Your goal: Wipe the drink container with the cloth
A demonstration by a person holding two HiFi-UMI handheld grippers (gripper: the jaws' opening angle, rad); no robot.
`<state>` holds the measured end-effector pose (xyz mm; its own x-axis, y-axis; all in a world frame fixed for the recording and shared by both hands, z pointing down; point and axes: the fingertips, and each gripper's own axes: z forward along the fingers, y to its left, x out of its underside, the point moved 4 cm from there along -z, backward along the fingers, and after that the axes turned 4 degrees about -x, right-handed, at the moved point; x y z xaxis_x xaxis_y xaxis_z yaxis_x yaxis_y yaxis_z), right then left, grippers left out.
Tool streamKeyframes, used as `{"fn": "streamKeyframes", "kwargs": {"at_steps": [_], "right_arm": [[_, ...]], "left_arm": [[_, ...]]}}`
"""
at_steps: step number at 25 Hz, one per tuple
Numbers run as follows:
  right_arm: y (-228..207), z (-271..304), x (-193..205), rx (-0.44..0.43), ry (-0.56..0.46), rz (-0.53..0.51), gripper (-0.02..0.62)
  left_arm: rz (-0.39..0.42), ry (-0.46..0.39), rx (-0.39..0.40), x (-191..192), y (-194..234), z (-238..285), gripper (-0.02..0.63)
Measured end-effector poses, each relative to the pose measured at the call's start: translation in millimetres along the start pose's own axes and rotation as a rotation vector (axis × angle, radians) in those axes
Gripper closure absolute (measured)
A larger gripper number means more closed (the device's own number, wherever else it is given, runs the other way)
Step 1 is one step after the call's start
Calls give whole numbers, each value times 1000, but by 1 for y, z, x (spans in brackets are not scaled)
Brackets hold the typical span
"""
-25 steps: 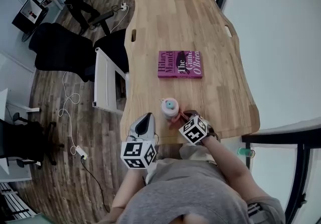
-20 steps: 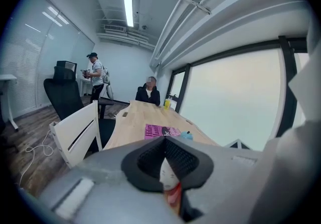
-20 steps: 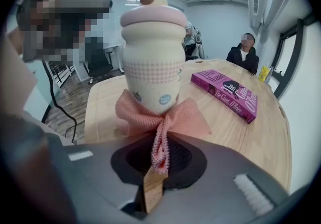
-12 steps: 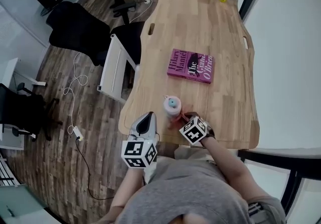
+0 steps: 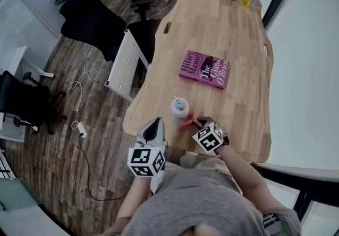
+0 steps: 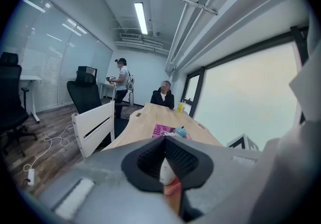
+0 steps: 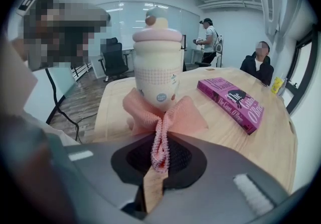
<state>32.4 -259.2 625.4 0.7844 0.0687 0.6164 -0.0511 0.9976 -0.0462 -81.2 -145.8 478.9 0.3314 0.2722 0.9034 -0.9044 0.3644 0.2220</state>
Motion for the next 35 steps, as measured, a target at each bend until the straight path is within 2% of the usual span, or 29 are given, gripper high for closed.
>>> {"fn": "streamKeyframes", "kwargs": {"at_steps": [8, 17, 29, 35], "right_arm": [[-25, -49, -18, 31, -110, -1, 568], [-63, -100, -57, 85, -269, 75, 568], [-68, -107, -114, 48, -390, 76, 568], [-59, -98, -126, -9, -409, 83, 568]], "left_arm": [[-11, -15, -30, -2, -7, -2, 604], [-7, -15, -25, 0, -16, 1, 604], [-15, -19, -41, 1, -13, -2, 604], [-24, -22, -51, 4, -12, -3, 604]]}}
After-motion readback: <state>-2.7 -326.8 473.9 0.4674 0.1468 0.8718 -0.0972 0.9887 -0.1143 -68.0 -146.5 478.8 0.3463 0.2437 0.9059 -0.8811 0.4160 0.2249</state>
